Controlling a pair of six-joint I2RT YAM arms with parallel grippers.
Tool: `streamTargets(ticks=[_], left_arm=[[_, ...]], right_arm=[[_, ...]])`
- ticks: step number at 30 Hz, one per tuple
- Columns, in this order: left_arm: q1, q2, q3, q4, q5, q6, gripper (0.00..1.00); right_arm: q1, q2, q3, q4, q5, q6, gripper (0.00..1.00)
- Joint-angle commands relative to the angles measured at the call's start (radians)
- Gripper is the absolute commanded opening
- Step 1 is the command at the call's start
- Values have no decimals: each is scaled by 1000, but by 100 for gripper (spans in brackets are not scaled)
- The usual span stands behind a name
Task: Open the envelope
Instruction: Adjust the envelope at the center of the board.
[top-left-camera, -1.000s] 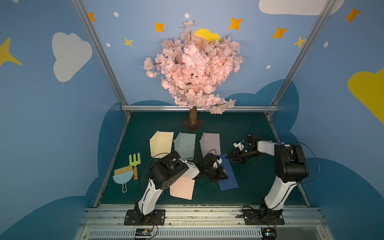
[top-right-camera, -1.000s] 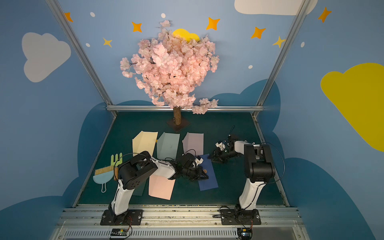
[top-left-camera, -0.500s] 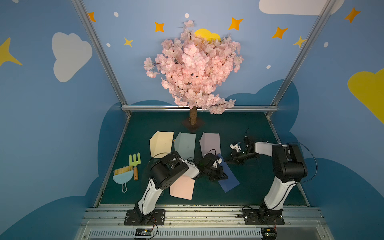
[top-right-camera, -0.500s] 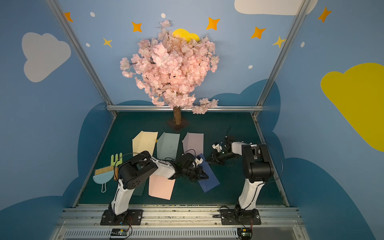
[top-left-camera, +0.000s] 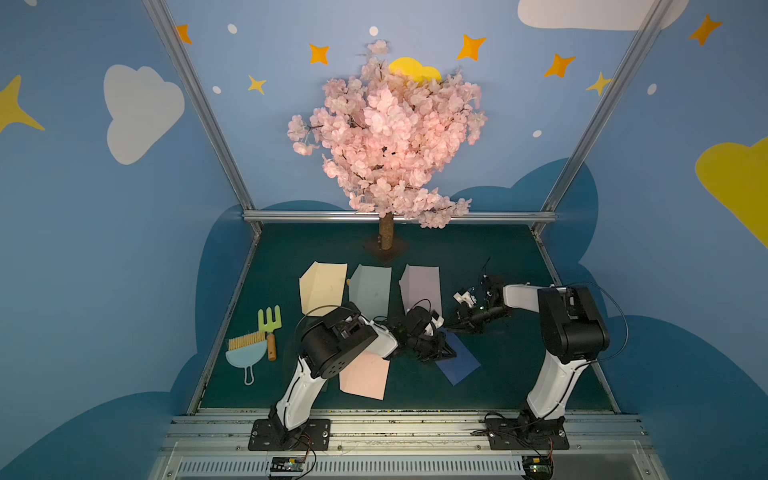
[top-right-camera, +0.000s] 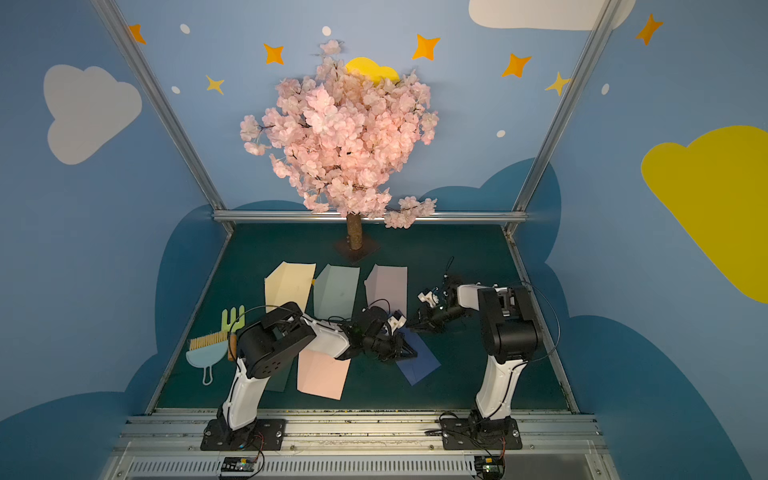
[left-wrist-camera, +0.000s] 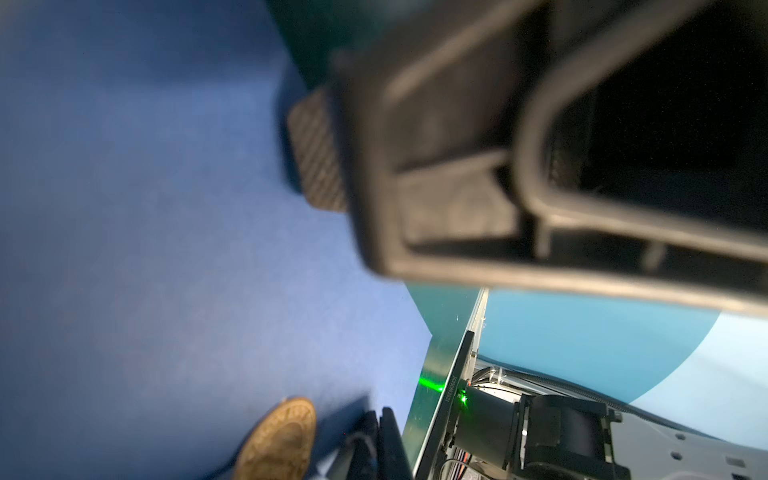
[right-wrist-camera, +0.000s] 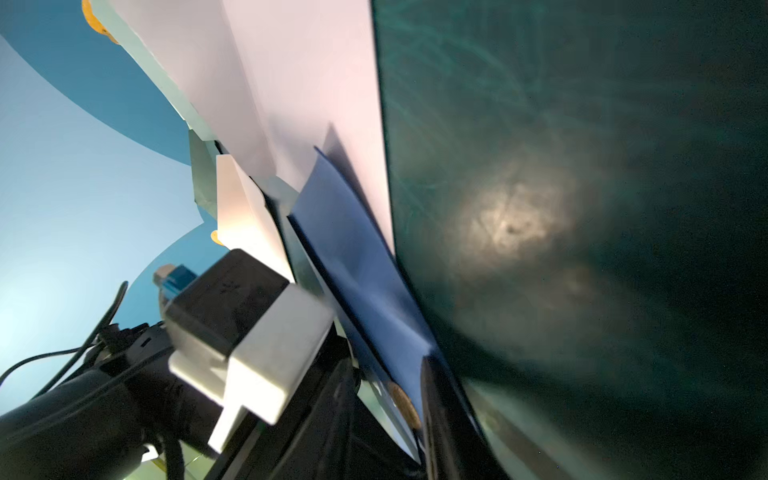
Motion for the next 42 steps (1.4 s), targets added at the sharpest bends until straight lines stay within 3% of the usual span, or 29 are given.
streamTargets(ticks=[1, 7, 12, 17, 24, 33, 42], left_arm=[[-13, -62, -23, -140, -44, 126, 3], [-10, -277, -16, -355, -129, 242, 3], [40, -406, -82, -518, -256, 256, 3], [109, -460, -183, -557, -286, 231, 3], [128, -501, -226, -596, -308, 234, 3], [120, -436, -177, -626, -271, 251, 3], [89, -194, -2, -611, -186, 253, 3]], right_arm=[[2, -64, 4, -53, 107, 7, 35], [8, -136, -22, -111, 224, 88, 38], [86, -176, -85, -143, 307, 143, 38], [177, -235, -157, -140, 362, 220, 40], [278, -341, -286, -149, 409, 291, 41], [382, -477, -368, -134, 400, 394, 43], [410, -377, -293, -95, 387, 397, 44]])
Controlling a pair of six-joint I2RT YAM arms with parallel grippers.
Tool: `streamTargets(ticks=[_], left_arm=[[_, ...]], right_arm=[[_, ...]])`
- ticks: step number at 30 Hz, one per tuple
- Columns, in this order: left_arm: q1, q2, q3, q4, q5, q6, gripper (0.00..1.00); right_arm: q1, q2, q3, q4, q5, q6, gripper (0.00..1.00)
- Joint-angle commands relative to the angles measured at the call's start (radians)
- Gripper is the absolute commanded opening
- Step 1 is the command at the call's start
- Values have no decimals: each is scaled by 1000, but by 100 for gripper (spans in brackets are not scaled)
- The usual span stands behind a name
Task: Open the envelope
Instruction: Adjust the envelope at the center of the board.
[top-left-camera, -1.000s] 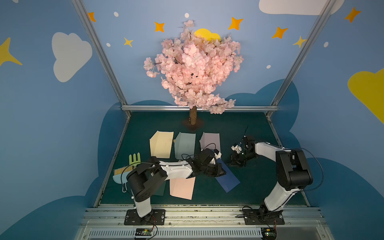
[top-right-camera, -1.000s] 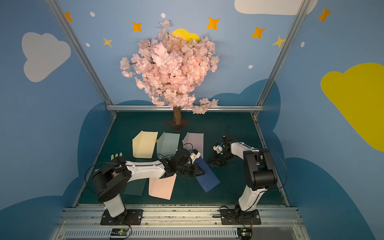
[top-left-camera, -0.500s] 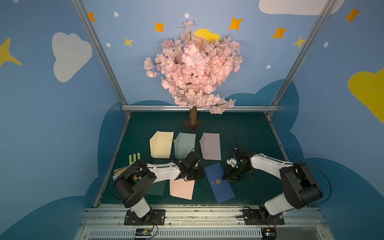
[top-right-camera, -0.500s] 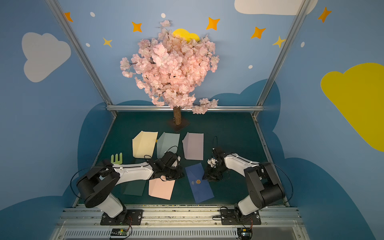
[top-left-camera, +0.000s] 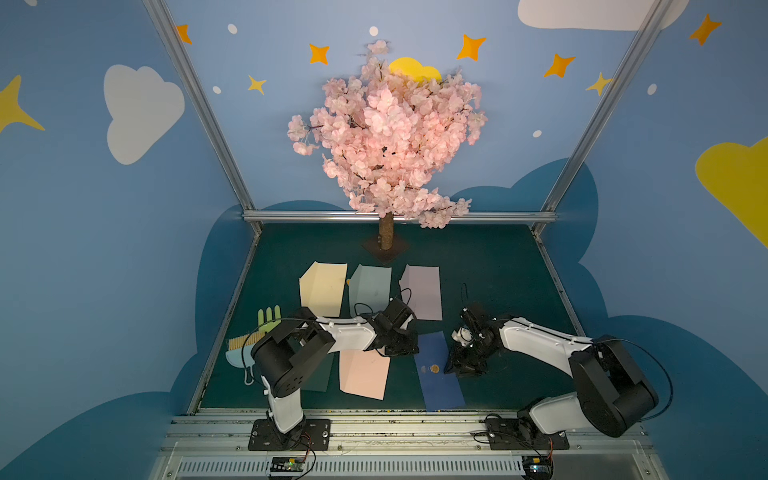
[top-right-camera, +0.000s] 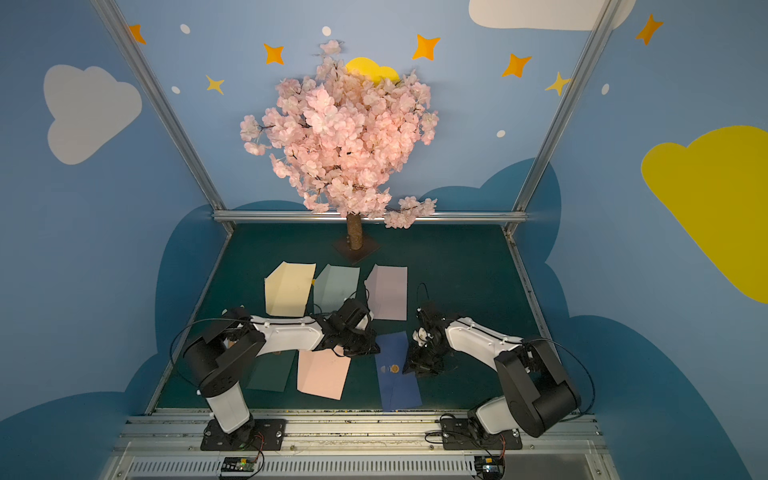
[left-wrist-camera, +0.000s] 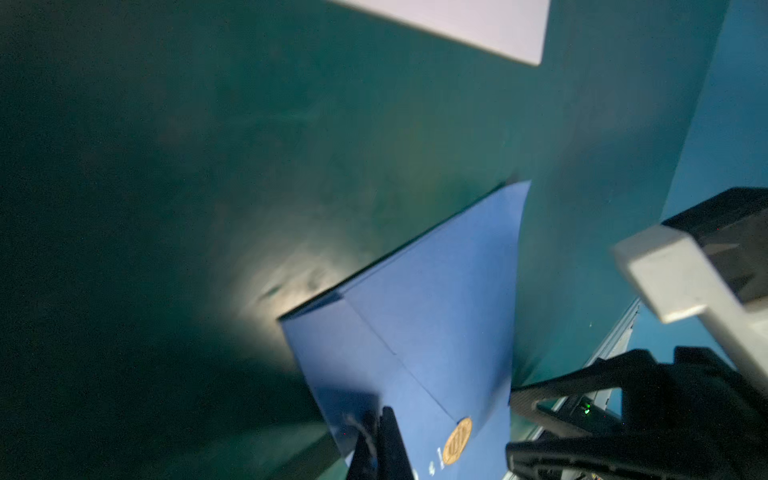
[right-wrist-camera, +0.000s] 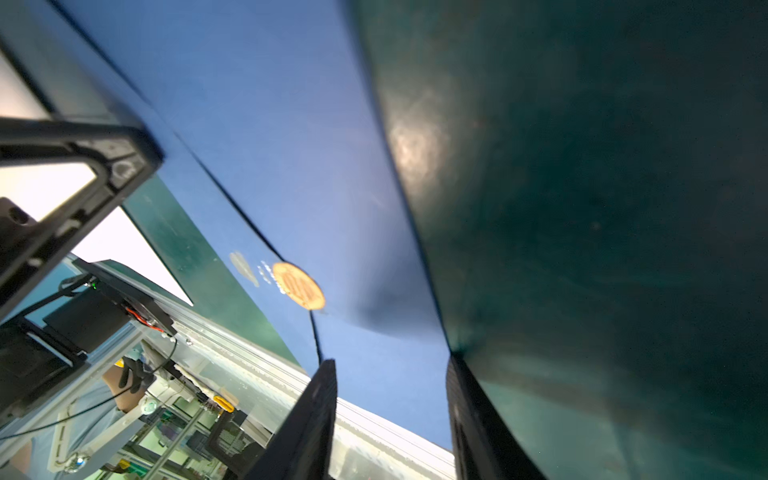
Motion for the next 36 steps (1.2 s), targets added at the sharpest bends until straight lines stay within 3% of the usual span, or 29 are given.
streamTargets(ticks=[1, 16, 36], left_arm=[[-10, 89, 57, -28, 33, 20, 3], [30, 230, 165, -27, 62, 35, 3], [90, 169, 278, -92, 75, 120, 3]], right_arm=[[23, 57, 16, 22, 18, 8, 44], [88, 147, 85, 79, -16, 27, 45], [127, 251, 180, 142, -48, 57, 47]])
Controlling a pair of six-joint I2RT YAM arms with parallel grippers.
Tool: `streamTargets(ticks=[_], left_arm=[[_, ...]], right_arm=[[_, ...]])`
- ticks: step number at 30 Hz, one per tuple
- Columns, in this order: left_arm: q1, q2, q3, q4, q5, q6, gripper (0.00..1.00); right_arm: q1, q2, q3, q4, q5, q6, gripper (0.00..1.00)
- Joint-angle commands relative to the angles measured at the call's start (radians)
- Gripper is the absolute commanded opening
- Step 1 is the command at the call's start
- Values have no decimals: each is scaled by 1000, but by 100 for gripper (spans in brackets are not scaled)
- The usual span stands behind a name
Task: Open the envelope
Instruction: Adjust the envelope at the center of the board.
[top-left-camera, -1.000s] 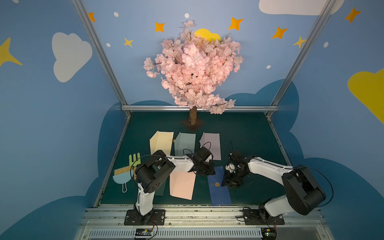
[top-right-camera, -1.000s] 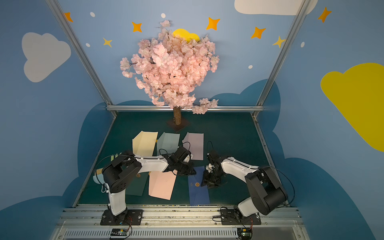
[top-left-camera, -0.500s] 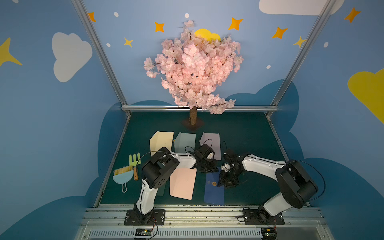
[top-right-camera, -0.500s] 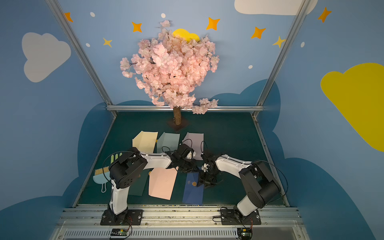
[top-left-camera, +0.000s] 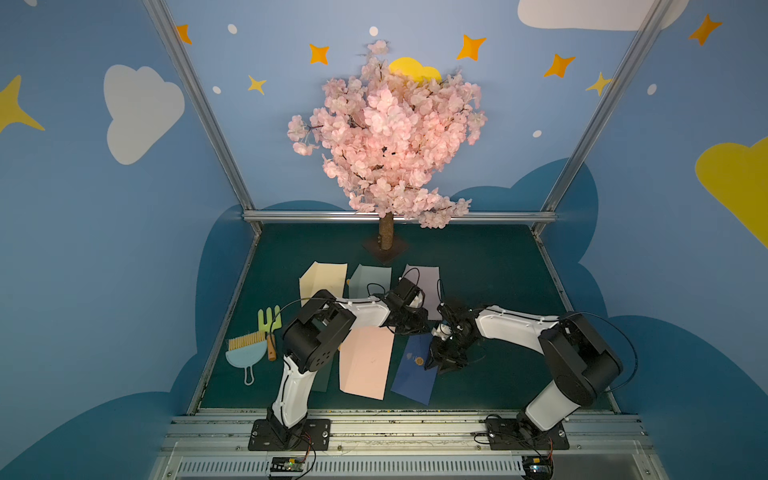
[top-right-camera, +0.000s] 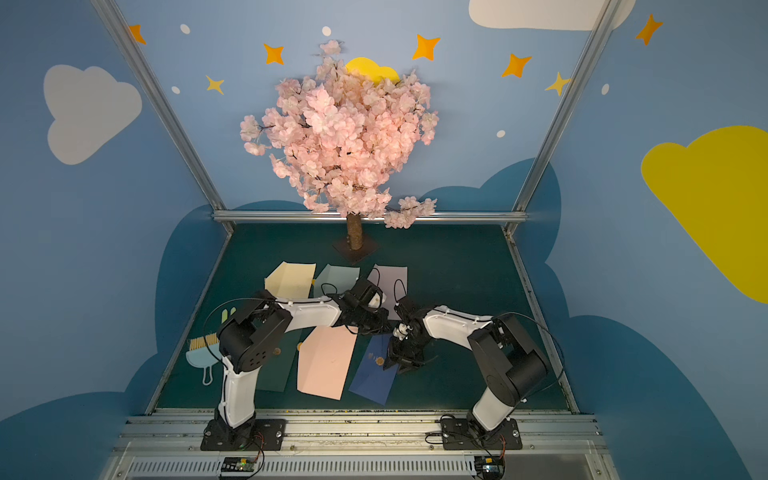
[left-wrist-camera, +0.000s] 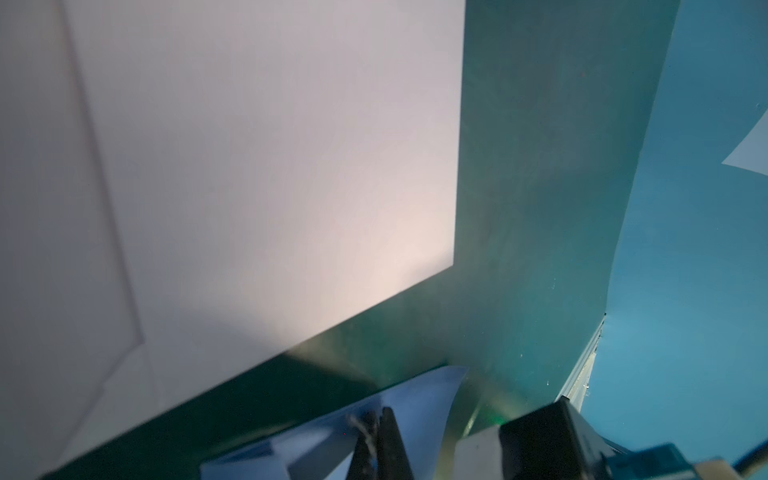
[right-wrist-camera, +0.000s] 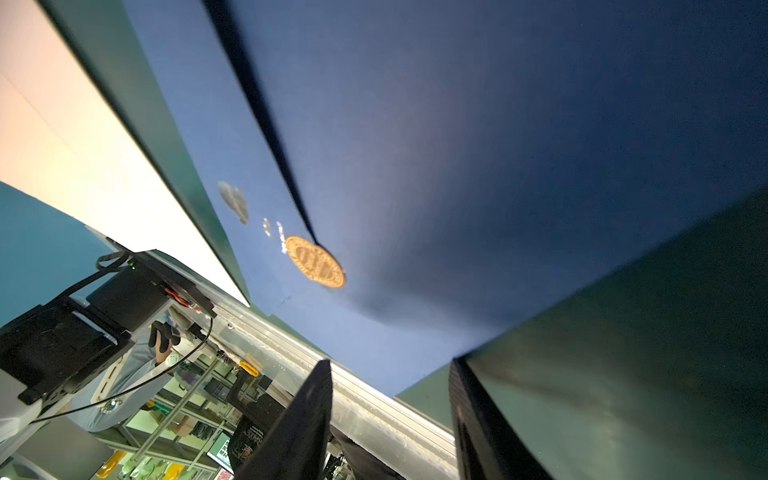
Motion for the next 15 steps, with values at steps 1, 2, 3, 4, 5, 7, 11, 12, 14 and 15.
streamTargets(ticks=[1, 2, 3, 4, 5, 7, 11, 12, 14, 15], left_arm=[[4, -35, 14, -36, -4, 43, 3], [4, -46, 15, -41, -5, 49, 3], [5, -62, 13, -44, -6, 54, 3], [5, -76, 10, -46, -7, 56, 4], [5, -96, 5, -52, -11, 59, 4], [5, -140, -9, -69, -27, 68, 4], [5, -258, -52, -135, -83, 101, 4], [5, -283, -67, -154, -94, 107, 4], [3, -346, -106, -201, -121, 111, 4], [1, -369, -127, -218, -130, 113, 4]], right_arm=[[12, 56, 16, 103, 34, -3, 47], [14, 63, 22, 102, 32, -3, 47], [18, 65, 24, 103, 33, -2, 47], [19, 64, 27, 99, 35, -2, 47], [23, 58, 28, 92, 39, -3, 47], [26, 31, 24, 84, 50, -5, 47], [25, -77, 21, 84, 57, -20, 49], [24, -109, 24, 87, 60, -26, 50], [16, -193, 32, 84, 72, -37, 52], [5, -228, 35, 81, 76, -43, 52]])
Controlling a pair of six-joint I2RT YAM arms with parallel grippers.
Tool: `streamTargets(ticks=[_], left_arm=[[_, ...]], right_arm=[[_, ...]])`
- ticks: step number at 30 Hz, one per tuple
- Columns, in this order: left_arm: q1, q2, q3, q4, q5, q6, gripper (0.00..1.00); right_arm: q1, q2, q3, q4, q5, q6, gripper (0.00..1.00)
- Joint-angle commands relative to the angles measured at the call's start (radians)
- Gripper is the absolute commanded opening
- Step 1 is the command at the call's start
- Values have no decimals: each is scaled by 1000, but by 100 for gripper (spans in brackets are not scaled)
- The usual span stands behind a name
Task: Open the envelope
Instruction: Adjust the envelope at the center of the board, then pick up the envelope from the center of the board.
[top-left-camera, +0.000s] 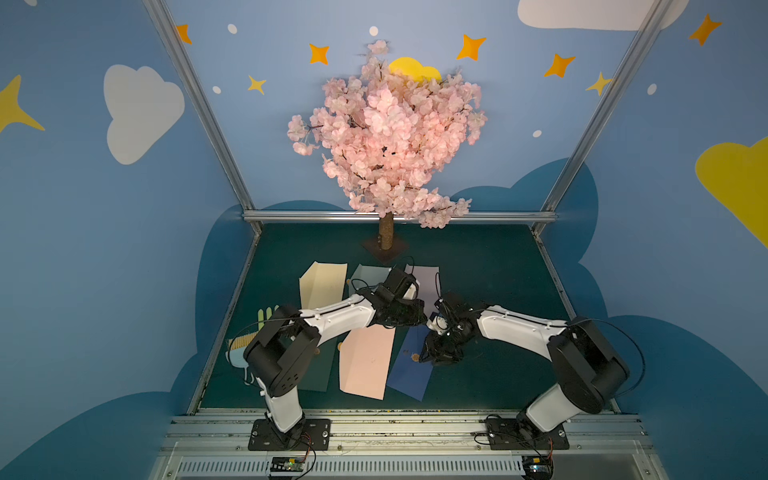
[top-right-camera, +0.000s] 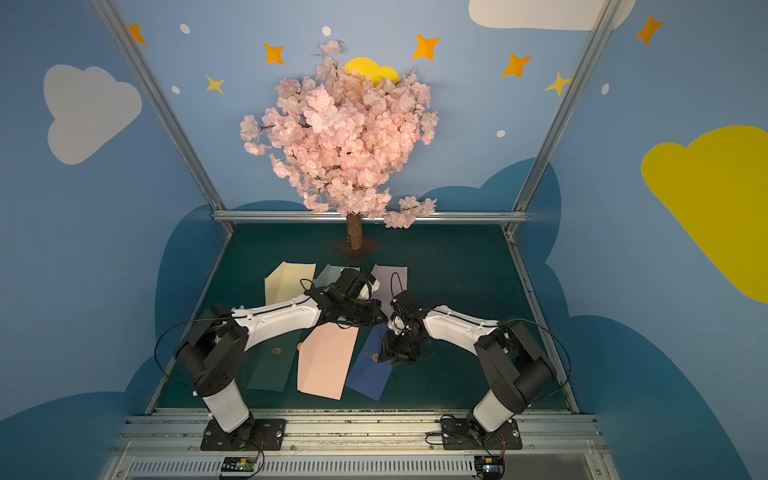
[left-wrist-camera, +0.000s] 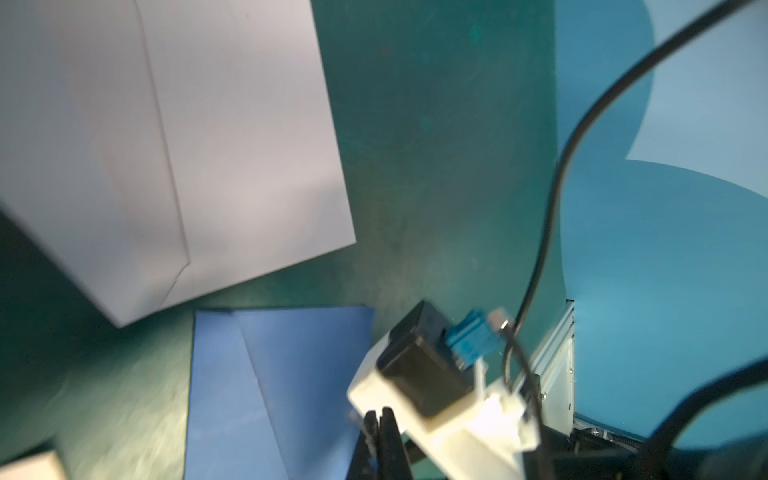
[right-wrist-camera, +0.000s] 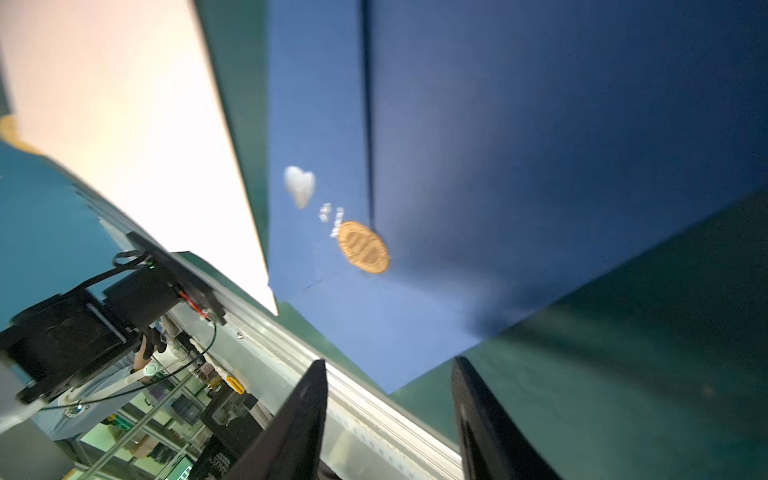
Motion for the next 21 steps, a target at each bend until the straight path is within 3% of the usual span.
streamTargets(ticks=[1, 7, 10, 15, 21], left_arm=[[-5, -76, -74, -120, -57, 30, 4], [-49, -180, -234, -159, -85, -17, 3], [-76, -194, -283, -161, -90, -43, 3], [-103, -198, -312, -167, -123, -63, 3], [-122, -175, -319, -152, -112, -75, 3]], right_arm=[[-30, -140, 19, 21, 35, -36, 53], [-202, -280, -35, -5, 75, -45, 54], [-299, -297, -104, 73, 16, -82, 54], [-394, -253, -191, 260, -89, -91, 54], [-447, -98, -233, 467, -268, -135, 55]])
